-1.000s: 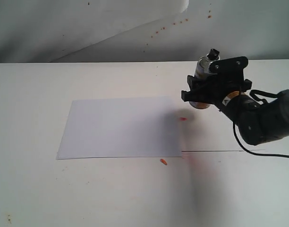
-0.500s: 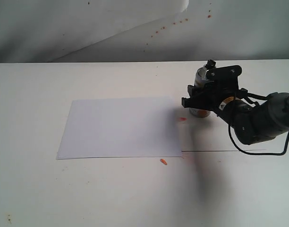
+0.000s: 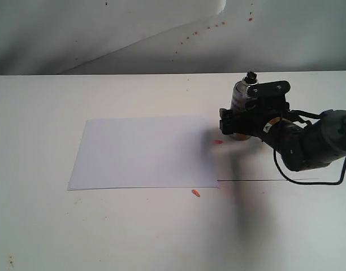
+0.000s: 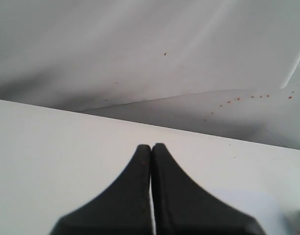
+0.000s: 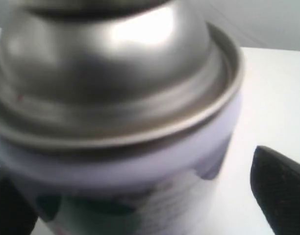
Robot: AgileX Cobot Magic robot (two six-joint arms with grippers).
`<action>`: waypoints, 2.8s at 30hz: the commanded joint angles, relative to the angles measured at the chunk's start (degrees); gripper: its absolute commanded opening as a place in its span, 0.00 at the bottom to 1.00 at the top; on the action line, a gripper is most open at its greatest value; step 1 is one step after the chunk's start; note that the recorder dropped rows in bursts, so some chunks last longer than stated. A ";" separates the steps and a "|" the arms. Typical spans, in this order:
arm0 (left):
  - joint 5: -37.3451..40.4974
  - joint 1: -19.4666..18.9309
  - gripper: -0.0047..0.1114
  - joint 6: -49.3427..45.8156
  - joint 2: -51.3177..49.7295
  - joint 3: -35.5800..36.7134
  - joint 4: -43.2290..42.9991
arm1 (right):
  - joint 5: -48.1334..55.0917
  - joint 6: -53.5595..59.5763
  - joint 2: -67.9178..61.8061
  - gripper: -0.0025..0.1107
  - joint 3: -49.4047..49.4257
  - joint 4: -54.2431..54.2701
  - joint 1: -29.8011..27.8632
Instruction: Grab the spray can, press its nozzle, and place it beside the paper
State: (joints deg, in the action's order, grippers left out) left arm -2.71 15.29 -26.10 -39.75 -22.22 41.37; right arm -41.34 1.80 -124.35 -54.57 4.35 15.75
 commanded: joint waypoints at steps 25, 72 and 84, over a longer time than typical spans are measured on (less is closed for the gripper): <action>-0.04 0.04 0.04 0.18 0.13 0.05 -0.26 | 35.52 -4.83 49.78 0.03 -0.17 -5.17 -0.31; -0.04 0.04 0.04 1.99 0.13 0.05 -0.07 | 12.45 -0.76 97.04 0.02 38.23 -5.17 -0.31; -4.72 0.04 0.04 1.58 0.13 0.05 -7.50 | 12.45 -0.76 97.04 0.02 38.23 -5.17 -0.31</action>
State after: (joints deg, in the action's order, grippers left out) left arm -5.00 15.29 -24.38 -39.75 -22.22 35.34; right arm -28.32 1.20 -27.53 -16.44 -0.31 15.71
